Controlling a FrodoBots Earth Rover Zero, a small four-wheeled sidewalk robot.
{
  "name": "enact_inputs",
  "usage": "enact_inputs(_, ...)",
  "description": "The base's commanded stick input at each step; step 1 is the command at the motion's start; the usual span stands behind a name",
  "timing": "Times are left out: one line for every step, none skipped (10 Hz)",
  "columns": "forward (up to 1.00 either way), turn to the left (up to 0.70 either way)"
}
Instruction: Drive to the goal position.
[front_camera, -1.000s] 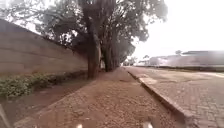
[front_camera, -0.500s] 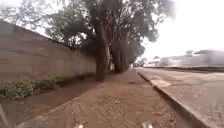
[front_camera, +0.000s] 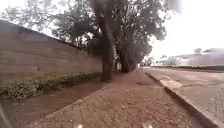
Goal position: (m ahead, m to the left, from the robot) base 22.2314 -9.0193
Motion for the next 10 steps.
enact_inputs(0.5, 0.17)
enact_inputs(0.5, -0.5)
enact_inputs(0.5, -0.5)
enact_inputs(0.5, -0.5)
enact_inputs(0.5, -0.5)
enact_inputs(0.5, -0.5)
enact_inputs(0.5, -0.5)
enact_inputs(0.5, -0.5)
enact_inputs(0.5, -0.5)
enact_inputs(0.5, -0.5)
